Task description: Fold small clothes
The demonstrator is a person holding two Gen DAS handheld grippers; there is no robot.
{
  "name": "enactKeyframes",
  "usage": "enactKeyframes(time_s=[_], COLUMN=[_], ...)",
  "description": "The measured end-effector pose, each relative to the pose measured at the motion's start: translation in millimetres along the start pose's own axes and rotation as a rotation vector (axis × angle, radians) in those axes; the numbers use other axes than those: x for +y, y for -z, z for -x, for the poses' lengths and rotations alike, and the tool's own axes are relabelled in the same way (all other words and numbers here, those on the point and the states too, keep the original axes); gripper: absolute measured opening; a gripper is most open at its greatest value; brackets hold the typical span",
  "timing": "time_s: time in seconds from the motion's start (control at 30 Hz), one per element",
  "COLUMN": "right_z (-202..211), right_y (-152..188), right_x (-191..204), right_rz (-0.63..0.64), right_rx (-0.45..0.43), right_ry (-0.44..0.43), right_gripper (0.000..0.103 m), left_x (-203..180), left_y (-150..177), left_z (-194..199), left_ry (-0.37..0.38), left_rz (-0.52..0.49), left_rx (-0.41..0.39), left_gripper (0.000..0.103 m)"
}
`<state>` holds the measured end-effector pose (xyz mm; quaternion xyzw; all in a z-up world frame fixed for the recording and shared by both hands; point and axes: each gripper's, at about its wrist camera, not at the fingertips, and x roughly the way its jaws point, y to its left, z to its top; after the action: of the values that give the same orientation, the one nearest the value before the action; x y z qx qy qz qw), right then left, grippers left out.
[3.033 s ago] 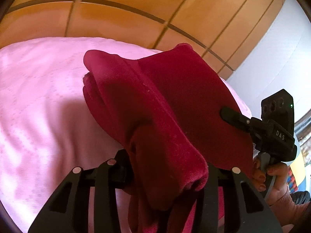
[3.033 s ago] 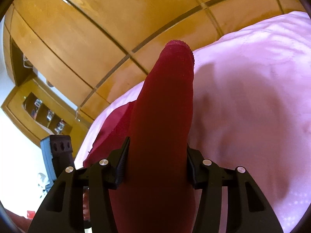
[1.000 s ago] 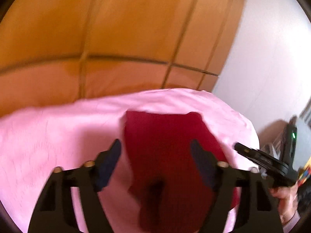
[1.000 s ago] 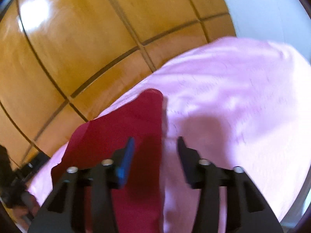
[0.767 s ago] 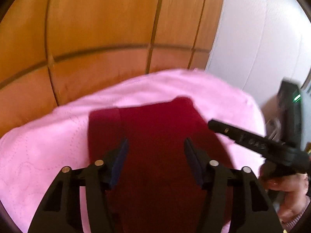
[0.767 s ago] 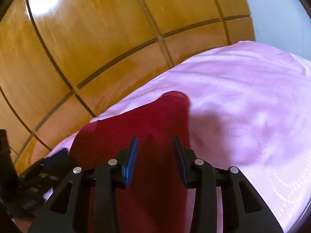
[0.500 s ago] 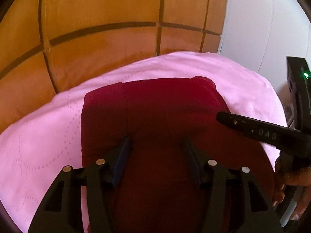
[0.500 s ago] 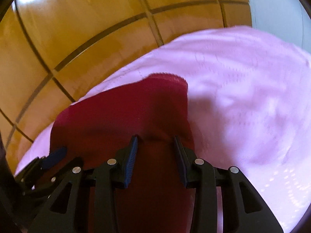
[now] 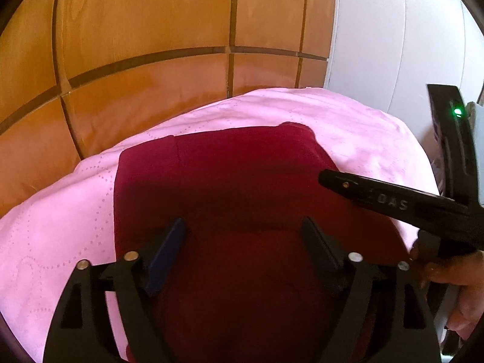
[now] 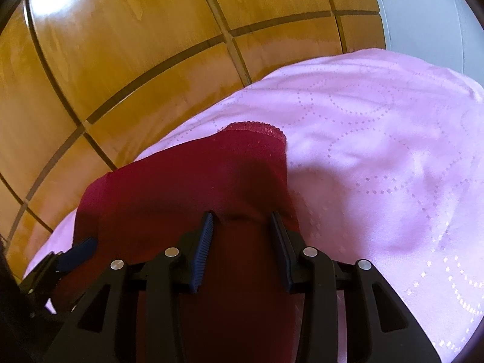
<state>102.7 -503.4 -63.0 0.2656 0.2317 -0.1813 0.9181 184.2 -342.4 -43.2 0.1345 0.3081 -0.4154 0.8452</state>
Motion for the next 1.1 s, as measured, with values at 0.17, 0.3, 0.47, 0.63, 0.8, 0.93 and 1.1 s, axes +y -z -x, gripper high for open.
enactKeyframes(time_s=[0.17, 0.3, 0.47, 0.63, 0.8, 0.93, 1.1], right_z=[17, 40, 76, 114, 141, 159, 181], right_y=[0, 7, 25, 40, 56, 73, 94], right_x=[-3, -1, 4, 11, 17, 19, 26], right_rz=[-0.055, -0.05, -0.053, -0.042, -0.014, -0.015, 0.029], right_rx=[-0.023, -0.016, -0.022, -0.048, -0.045, -0.041, -0.066], right_ry=[0.08, 0.1, 0.103, 0.136, 0.134, 0.148, 0.172], right_gripper=[0.074, 0.084, 0.093, 0.099, 0.099, 0.099, 0.099], left_x=[0, -1, -8, -10, -12, -14, -16], left_y=[10, 24, 46, 70, 85, 93, 99], left_z=[28, 59, 90, 109, 129, 148, 172], left_ry=[0.022, 0.007, -0.029, -0.04, -0.048, -0.142, -0.262], left_rz=[0.054, 0.085, 0.1, 0.171, 0.206, 0.212, 0.212], left_rx=[-0.01, -0.037, -0.057, -0.006, -0.007, -0.013, -0.052], left_gripper=[0.094, 0.101, 0.101, 0.101, 0.101, 0.101, 0.101])
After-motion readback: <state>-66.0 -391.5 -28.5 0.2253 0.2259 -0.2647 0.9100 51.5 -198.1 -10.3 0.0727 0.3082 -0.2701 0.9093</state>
